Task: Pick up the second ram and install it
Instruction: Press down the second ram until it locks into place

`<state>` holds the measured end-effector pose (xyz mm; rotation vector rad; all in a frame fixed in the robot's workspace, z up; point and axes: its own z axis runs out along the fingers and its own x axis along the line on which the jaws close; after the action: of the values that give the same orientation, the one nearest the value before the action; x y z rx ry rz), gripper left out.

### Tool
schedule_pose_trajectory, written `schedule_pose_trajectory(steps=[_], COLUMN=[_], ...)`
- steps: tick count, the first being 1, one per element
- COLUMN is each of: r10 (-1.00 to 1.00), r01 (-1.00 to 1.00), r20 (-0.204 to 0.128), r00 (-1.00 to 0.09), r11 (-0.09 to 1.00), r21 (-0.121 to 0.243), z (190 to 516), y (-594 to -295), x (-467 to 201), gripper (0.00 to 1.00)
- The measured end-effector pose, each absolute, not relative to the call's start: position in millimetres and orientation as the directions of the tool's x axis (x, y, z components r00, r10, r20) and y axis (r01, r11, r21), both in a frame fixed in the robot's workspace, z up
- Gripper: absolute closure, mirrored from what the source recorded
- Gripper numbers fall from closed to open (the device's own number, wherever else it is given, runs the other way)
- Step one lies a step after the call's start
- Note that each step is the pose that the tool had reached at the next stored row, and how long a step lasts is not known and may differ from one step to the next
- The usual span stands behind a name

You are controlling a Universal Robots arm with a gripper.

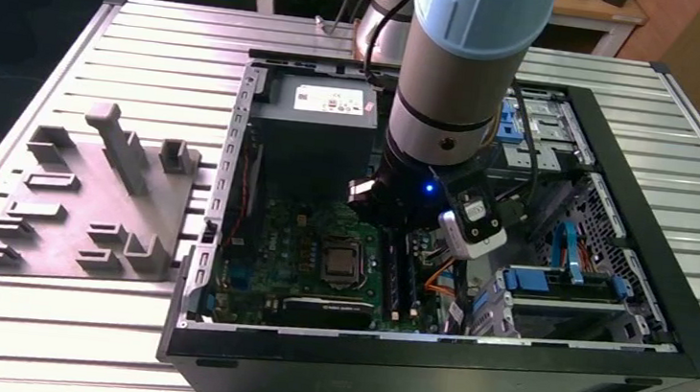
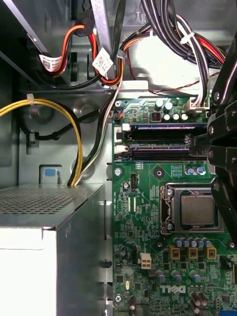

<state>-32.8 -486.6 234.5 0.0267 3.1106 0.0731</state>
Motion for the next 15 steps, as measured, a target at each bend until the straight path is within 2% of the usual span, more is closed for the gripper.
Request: schedule_pose_trajectory(steps=[15], r10=[0.018], r01=[0.016], r20=[-0.03], r00=[-0.999], r11=[0.999], r21=[0.048], z=[232.9], y=[-462.5], x=[-32.8], gripper=[0.9])
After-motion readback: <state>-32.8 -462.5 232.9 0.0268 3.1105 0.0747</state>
